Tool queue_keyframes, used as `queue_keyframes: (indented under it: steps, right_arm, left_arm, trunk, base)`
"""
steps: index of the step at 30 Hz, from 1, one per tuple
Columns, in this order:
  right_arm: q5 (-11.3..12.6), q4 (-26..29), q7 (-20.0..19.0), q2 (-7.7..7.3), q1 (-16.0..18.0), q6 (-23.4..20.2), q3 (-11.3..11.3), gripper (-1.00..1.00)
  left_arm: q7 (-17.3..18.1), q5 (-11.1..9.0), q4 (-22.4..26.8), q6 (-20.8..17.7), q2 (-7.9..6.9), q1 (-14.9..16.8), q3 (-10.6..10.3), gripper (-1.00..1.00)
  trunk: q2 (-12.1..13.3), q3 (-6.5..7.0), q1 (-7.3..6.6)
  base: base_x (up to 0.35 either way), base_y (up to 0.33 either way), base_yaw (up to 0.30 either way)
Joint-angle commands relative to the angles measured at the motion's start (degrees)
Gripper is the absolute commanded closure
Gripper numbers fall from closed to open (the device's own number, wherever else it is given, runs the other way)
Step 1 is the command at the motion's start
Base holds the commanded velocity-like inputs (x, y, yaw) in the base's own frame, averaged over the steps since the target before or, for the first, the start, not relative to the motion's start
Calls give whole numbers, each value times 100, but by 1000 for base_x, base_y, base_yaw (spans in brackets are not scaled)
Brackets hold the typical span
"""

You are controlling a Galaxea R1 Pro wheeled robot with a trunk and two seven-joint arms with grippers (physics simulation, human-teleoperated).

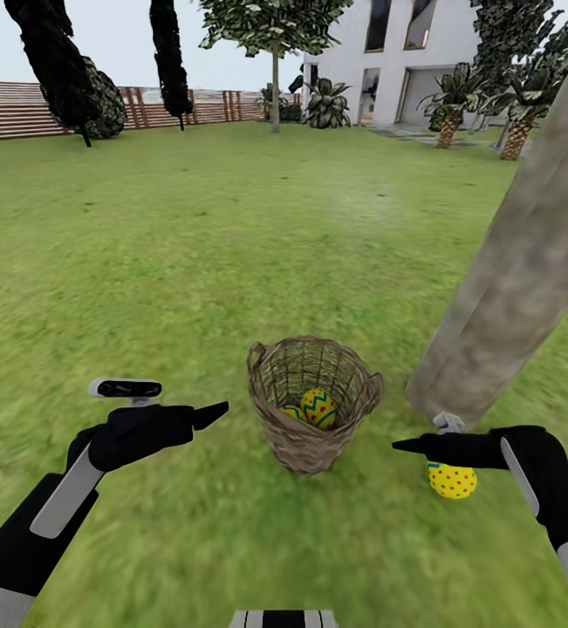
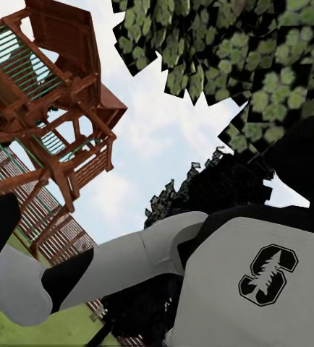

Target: Take the three Easter eggs out of the wicker basket on the lawn in the garden, then place them on the lawn next to a single tree (choose any tree) so that all three eggs are next to the same tree and none are left in the basket.

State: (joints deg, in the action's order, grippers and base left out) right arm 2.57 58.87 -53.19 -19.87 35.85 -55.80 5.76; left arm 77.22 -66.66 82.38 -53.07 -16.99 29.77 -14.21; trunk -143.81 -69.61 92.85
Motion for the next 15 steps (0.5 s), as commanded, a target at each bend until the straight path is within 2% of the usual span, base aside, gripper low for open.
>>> queue_keyframes:
  steps: [1,6,15]
  right_arm:
    - [24,1,2,1,3,-45,4,-100]
    - [28,1,-2,1,2,-43,4,-100]
    - [32,1,-10,-8,6,-45,4,-100]
  left_arm:
    - [3,-36,-1,-54,-6,3,-12,-100]
    - [3,-35,-2,-55,-6,3,-12,-100]
    - [3,-27,-8,-36,-12,3,-12,-100]
  trunk:
    - [-2,1,-4]
    - [-2,31,-4]
    - [-2,86,-4]
  base:
    - [-286,186,-214]
    - [-201,257,-226]
    - [-92,319,-232]
